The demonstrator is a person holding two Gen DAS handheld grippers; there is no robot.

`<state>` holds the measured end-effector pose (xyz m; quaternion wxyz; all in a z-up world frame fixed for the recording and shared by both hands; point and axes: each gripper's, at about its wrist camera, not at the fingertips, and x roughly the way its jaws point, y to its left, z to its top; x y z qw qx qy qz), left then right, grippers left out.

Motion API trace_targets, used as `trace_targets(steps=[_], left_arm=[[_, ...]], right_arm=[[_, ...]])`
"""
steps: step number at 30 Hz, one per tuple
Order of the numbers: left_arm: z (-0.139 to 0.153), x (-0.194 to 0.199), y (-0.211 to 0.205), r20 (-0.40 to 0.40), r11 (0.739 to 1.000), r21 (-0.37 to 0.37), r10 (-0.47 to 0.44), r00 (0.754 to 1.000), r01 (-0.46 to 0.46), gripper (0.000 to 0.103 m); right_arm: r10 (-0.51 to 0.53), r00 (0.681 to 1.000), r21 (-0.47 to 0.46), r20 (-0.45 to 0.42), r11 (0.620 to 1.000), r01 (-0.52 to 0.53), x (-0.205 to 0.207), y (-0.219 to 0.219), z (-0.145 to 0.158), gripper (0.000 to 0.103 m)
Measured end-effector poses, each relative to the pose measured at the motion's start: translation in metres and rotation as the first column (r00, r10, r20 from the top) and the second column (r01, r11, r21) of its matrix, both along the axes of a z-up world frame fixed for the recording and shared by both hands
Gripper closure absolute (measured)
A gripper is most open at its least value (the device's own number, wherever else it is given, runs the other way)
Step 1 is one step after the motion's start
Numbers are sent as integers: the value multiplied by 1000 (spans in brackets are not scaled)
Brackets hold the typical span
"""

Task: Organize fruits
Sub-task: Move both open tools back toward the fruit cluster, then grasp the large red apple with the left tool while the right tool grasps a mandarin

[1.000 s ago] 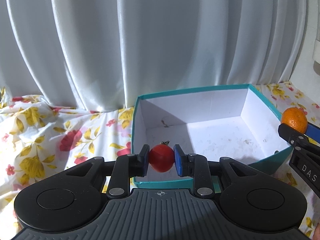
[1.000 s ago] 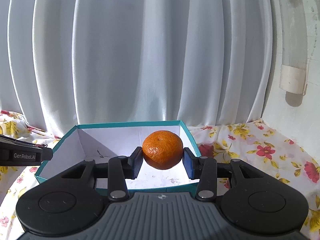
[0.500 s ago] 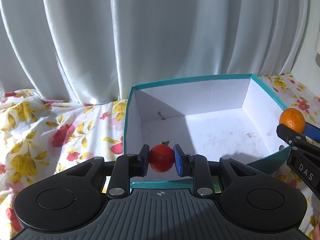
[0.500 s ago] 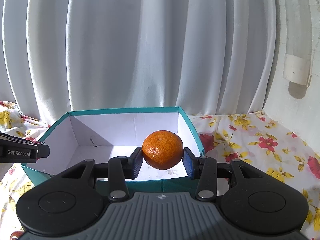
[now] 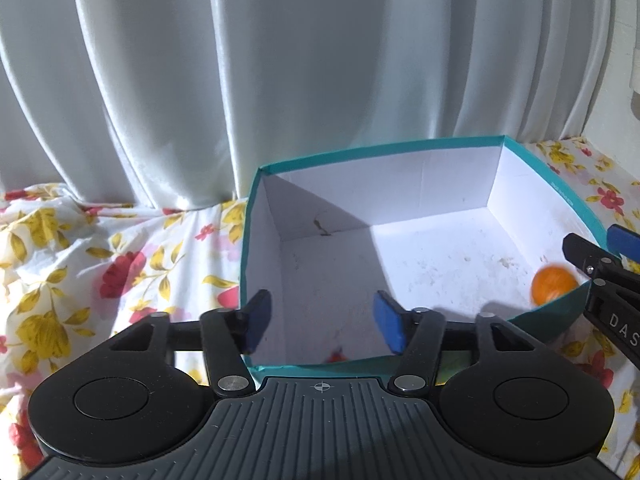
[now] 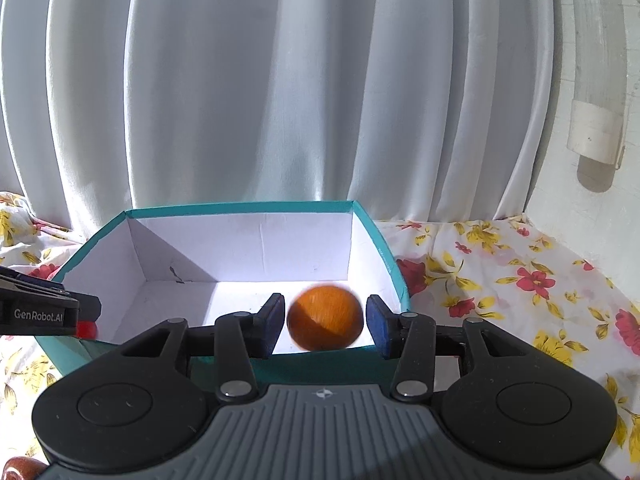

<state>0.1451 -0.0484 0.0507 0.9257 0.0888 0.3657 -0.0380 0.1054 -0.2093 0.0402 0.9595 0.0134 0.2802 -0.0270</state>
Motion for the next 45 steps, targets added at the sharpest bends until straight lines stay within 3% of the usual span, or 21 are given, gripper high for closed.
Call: trace_targets(steps=[3,6,11,14,16,19,22,32,45], left_arm=[[13,-10,6,82,1000,-10,2,997,-2,28],[28,-23,22,158,997,-71,27,987,-15,25],[37,-55,53,273,984,-110,169,947,-143,25],[34,-71,60,259,983,-108,172,950,-149,25],[27,-88,62,259,989,-114,117,959,-90,24],[13,-108,59,265,996,-71,73,961,-56,19],[2,-126,63,240,993,-113,42,970,-15,19],[-35,-162,62,167,998,-50,-35,985,44,18],[-63,-161,59,68,996,-39,-72,995,75,22]], right_arm=[[-21,998,-23,51,999,22,-10,-1,9,52],[-45,994,-15,100,999,47,-27,-4,20,46],[-50,977,5,208,999,50,-67,-1,33,15],[-60,968,-19,243,998,67,-88,3,33,1],[-43,972,-35,231,998,52,-97,5,28,0],[-9,990,-18,142,1000,12,-104,8,17,0],[-27,996,-5,82,1000,27,-113,12,9,0],[-30,1000,-27,8,999,30,-124,18,-14,1],[-34,997,-72,-70,997,29,-119,21,-40,21]])
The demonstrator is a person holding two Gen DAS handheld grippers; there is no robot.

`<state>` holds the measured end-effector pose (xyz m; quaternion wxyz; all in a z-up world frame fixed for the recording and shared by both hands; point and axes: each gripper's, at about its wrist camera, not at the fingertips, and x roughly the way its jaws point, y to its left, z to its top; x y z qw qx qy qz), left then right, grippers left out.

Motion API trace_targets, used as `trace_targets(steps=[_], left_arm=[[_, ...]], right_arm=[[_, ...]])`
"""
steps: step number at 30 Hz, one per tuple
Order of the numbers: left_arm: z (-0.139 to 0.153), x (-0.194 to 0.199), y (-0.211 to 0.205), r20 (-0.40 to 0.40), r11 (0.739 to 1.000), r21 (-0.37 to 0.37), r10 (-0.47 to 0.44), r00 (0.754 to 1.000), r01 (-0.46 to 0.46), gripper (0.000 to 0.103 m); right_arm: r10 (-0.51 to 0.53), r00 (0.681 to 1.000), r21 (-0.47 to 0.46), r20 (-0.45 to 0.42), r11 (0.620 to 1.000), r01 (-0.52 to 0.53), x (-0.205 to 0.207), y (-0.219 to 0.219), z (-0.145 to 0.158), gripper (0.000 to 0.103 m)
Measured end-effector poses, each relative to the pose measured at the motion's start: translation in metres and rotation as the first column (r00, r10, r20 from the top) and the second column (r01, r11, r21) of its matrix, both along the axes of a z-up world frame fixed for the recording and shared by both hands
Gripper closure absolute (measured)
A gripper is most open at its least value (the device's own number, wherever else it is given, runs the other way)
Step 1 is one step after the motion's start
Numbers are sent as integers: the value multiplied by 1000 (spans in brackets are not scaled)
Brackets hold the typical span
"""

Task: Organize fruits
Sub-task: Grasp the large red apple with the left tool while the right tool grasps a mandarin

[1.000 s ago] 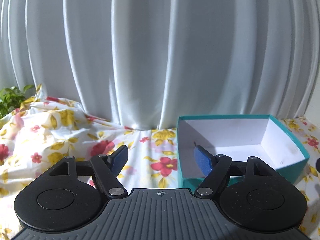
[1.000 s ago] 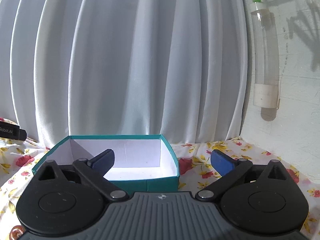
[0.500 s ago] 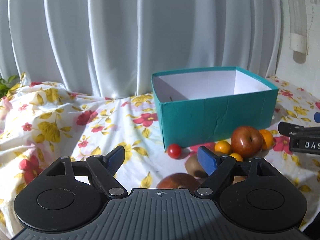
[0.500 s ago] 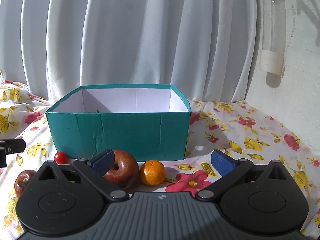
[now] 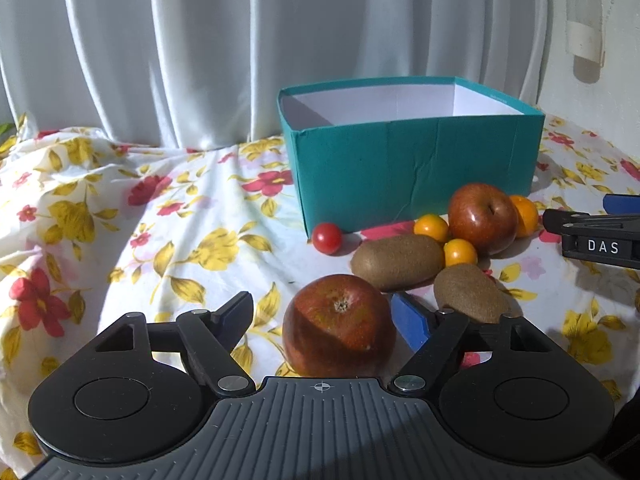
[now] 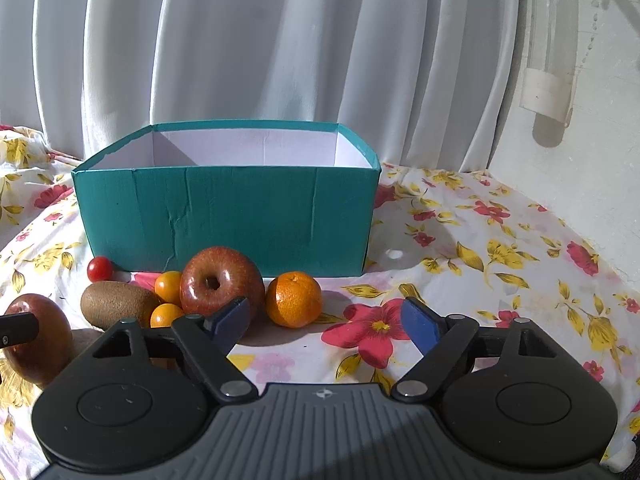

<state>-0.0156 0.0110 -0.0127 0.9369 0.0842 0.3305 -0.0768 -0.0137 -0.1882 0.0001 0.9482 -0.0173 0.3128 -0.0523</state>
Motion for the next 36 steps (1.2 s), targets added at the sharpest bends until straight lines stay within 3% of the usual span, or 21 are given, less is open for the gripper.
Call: trace_targets(steps=[13,23,26,30,33,36], left_arm=[[-17,9,-7,-45,999,14,-31,998,32,26],[-27,20,-9,-68,999,29,-35,997,37,27],[-31,23,-10,-80,999,33,-39,996,42,26],[-36,27,-10,-95,998,32,-43,994,46,26],[-37,27,-8,-86,999,20,-43,995,45,27],[-39,26,-8,-69,999,18,-47,996,48,27]], right_arm=[[15,998,-42,-56,999,-17,32,4,-25,36],[37,997,-55,-63,998,-40,53,9,-35,39],[52,996,-48,-67,997,-55,63,11,-38,41],[63,995,-27,-79,997,-66,74,11,-43,53],[49,992,6,-118,999,-49,80,8,-51,54],[39,994,38,-102,999,-35,77,3,-53,55]])
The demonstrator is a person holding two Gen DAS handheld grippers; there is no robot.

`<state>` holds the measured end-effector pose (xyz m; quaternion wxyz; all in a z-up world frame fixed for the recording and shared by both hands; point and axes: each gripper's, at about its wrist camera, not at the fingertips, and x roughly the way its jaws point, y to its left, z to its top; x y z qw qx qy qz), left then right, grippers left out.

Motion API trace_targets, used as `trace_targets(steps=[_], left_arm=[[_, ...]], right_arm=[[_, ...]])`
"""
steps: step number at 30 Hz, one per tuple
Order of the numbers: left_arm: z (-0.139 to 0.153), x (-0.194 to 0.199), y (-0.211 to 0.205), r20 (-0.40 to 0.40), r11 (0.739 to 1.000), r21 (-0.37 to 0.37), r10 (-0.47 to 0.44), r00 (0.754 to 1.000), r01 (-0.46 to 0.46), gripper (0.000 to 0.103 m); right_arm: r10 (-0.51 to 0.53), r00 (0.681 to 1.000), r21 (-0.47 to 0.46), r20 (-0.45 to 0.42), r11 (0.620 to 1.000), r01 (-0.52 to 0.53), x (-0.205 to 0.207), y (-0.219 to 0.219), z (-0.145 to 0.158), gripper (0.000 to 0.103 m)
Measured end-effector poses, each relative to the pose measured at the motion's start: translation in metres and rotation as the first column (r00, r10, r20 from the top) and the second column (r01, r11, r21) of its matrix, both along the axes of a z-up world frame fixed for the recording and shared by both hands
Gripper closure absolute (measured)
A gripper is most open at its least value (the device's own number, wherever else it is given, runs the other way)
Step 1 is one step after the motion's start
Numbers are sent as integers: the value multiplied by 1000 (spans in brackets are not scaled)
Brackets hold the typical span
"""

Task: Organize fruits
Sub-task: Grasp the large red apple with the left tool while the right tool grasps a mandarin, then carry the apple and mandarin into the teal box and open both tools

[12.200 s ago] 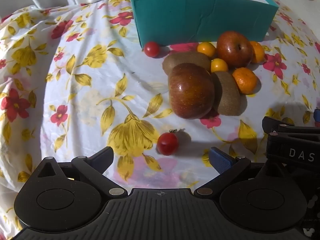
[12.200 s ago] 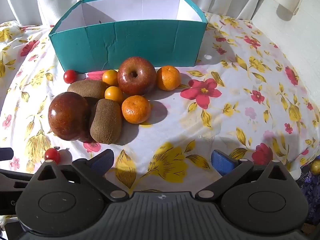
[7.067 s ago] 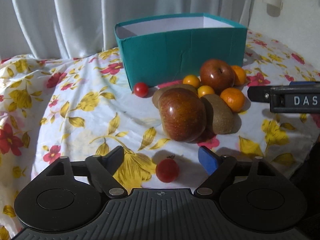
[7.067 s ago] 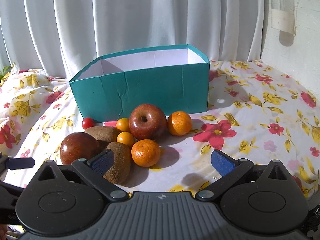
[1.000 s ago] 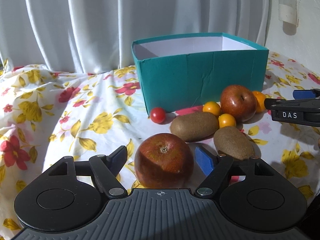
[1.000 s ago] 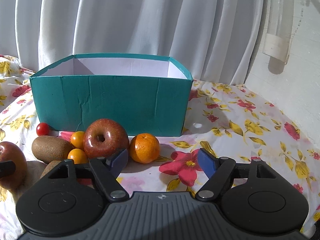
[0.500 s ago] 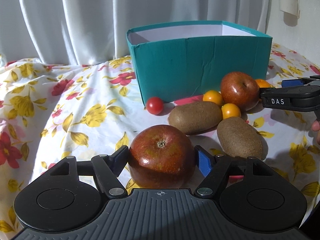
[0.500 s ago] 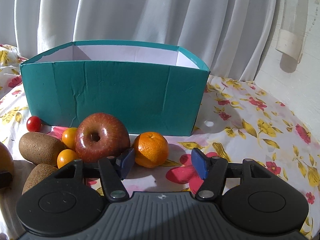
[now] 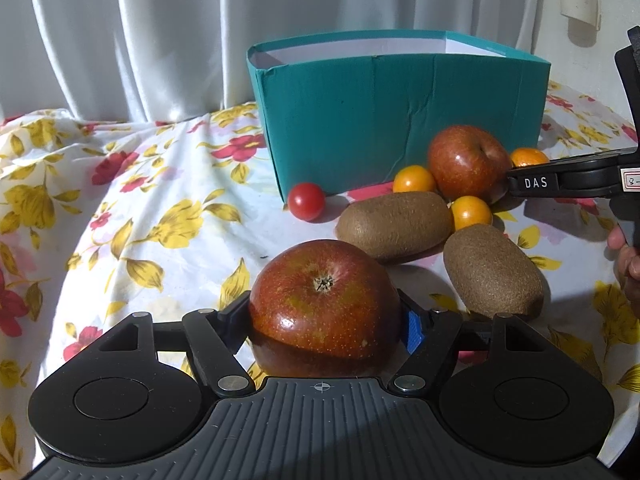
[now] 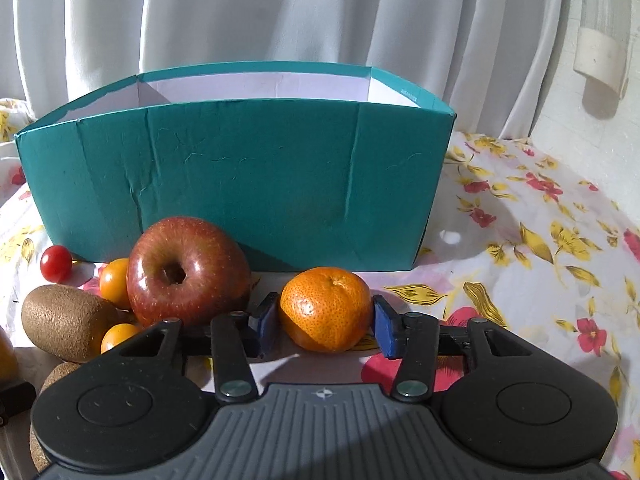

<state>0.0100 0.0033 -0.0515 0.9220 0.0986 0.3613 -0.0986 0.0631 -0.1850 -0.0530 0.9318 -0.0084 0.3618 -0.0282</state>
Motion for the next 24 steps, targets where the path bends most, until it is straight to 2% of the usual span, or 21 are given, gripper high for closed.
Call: trace_targets(steps=[7,12,18,21,24], left_arm=[[2,0,2,-11,1000,3,-7,1000,7,27],[17,-7,3,1,1000,-7,-23,1000,23,27],[63,-12,-3,63,998,-39,-55,996,58,27],[89,-2,-8,64,997,-60,-41,997,45,27],[119,14,-12,113,997,-73,-14,993,22,27]], right_arm=[[-18,1000,16,5,1000,18,-3,-2,2,57],[-41,999,29,30,999,40,-13,-5,17,57],[-60,996,76,66,996,55,-30,-13,57,57],[-55,994,81,94,996,48,-34,-14,81,57],[-47,990,100,131,994,34,-34,-14,105,57]])
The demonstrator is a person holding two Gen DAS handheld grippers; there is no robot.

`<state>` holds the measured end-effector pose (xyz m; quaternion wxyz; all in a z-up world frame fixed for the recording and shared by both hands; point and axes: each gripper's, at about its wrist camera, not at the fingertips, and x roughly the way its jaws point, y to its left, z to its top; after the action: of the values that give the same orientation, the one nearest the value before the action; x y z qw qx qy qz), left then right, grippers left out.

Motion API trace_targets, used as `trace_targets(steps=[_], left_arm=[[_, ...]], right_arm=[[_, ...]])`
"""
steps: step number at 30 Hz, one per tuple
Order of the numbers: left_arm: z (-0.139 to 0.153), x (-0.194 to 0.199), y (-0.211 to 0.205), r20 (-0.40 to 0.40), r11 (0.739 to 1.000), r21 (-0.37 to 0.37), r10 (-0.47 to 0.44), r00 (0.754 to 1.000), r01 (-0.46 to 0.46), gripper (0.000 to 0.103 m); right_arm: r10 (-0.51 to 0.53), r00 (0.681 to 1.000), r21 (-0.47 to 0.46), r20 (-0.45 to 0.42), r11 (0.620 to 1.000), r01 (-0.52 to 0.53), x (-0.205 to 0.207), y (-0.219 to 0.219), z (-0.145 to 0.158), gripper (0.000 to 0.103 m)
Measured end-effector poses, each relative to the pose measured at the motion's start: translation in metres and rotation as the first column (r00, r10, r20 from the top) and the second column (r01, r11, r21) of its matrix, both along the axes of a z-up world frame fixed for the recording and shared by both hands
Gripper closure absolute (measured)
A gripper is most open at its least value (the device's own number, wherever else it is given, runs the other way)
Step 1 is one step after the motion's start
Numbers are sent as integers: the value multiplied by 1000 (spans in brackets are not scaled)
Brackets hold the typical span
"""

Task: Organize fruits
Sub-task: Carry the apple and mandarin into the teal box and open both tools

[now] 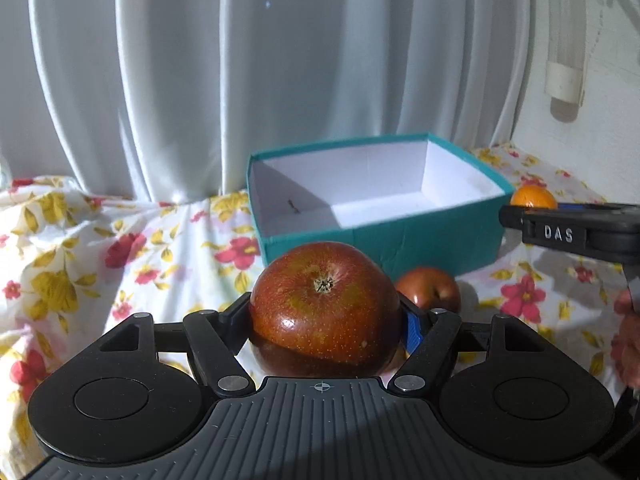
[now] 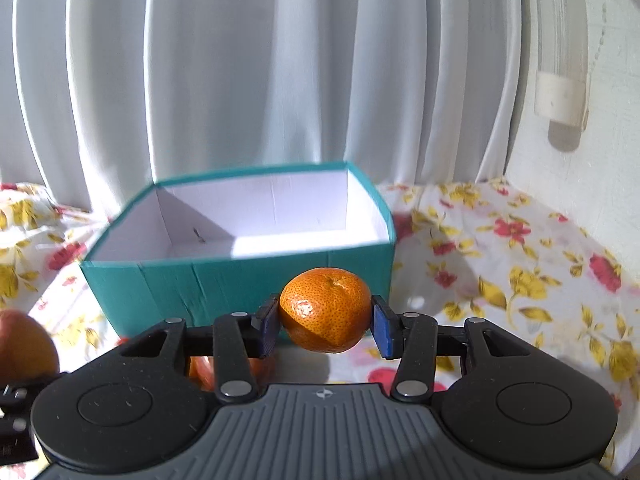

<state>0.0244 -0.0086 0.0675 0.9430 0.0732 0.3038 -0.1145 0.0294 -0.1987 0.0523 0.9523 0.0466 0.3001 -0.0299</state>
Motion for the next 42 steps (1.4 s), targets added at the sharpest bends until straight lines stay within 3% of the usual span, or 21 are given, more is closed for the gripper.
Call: trace_targets(steps=[6,13,21,42], left_arm=[[50,38,-13,100,998,-10,59,993,-58,27],[59,73,-24,94,995,-5,101,990,-101,27],[40,86,-25,35,995,16,98,995,-99,27],[22,113,-30,-5,995,23,97,995,-97,27]], right_arm=[[30,995,-30,98,999,-27,13,5,41,57],[40,979,-71,201,997,-26,32,6,70,57],[40,983,-60,177,998,-30,46,6,58,57],[26,993,-59,114,998,-19,69,2,23,57]])
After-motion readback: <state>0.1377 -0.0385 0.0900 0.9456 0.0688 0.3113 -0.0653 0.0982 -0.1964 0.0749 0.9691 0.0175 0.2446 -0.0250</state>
